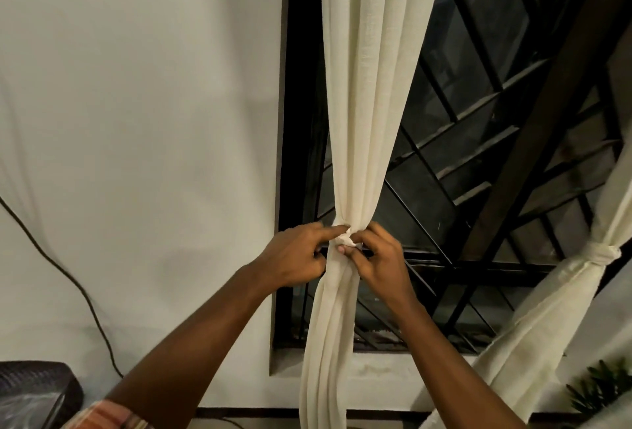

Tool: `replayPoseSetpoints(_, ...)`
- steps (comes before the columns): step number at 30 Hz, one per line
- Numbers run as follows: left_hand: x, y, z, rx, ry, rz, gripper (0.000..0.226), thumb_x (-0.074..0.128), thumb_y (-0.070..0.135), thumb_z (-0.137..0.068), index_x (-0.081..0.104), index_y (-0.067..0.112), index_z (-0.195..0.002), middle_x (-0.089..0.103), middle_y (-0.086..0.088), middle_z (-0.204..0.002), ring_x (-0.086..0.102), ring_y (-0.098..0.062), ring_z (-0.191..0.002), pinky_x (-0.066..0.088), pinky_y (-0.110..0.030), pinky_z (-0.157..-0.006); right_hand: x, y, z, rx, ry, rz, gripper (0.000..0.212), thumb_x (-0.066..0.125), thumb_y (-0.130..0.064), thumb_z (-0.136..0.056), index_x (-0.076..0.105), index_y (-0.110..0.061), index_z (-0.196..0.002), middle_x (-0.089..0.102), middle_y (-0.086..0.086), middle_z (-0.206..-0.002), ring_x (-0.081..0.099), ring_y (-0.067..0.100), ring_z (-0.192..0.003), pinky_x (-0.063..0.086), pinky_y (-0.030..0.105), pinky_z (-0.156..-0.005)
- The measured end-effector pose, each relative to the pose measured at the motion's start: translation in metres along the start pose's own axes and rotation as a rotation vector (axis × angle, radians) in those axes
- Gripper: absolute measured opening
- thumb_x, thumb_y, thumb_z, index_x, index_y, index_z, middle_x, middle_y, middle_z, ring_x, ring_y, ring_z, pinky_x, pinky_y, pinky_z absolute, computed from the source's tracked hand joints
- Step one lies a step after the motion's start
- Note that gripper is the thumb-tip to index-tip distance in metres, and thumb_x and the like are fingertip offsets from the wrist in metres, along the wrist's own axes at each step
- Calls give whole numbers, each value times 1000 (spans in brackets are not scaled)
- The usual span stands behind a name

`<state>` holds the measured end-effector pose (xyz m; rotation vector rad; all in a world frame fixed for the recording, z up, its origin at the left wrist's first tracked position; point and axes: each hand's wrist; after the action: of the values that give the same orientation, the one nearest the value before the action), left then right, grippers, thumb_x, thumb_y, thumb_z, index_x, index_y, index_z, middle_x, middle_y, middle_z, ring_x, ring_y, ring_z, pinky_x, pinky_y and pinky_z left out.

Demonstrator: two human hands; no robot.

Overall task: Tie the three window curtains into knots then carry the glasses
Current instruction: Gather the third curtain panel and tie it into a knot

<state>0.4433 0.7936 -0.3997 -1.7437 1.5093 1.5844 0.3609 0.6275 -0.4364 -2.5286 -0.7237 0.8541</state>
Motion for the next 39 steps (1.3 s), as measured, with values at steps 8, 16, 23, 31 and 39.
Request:
replayPoseSetpoints(8,-22,13,-27,-58,-243,-254,28,60,35,-82,65,20,-106,68,1,-92,64,-20,-80,55,-37,-78,4,-9,-2,-47,-114,20,27,65,-33,-86,69,-7,-91,62,0,-94,60,7,-82,51,21,-70)
replayPoseSetpoints(16,-4,6,-7,20,76,-92,28,58,34,-90,60,30,-118,70,8,-101,65,-13,-87,55,-36,-80,-7,-8,0,49,-40,15,13,73,-18,-84,62,-13,-85,55,-9,-81,53,6,-70,44,19,-61)
replayPoseSetpoints(23,5,1,-8,-96,-193,-35,19,64,20,-78,58,36,-86,62,8,-76,62,-16,-72,55,-35,-70,2,-16,5,72,-61,-12,14,76,-11,-80,62,-12,-84,56,-11,-80,54,2,-72,40,11,-65)
replayPoseSetpoints(31,21,-1,4,-25,-5,-186,36,56,23,-90,50,20,-126,64,2,-99,64,-18,-83,49,-28,-69,4,-19,3,188,-130,-74,24,75,-13,-80,56,-19,-94,59,-8,-86,53,5,-71,44,21,-64)
replayPoseSetpoints(39,99,3,50,-203,670,300,41,68,17,-81,45,20,-115,51,1,-117,53,-13,-102,52,-27,-83,11,-22,1,321,-123,-158,33,65,-8,-86,54,-22,-114,63,-11,-110,61,3,-100,54,30,-87)
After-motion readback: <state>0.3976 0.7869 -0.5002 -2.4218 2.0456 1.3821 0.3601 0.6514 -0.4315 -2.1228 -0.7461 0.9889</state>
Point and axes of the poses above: each hand's wrist, its own z-axis away from the middle knuckle, its own x-axis out of the palm, y = z × x
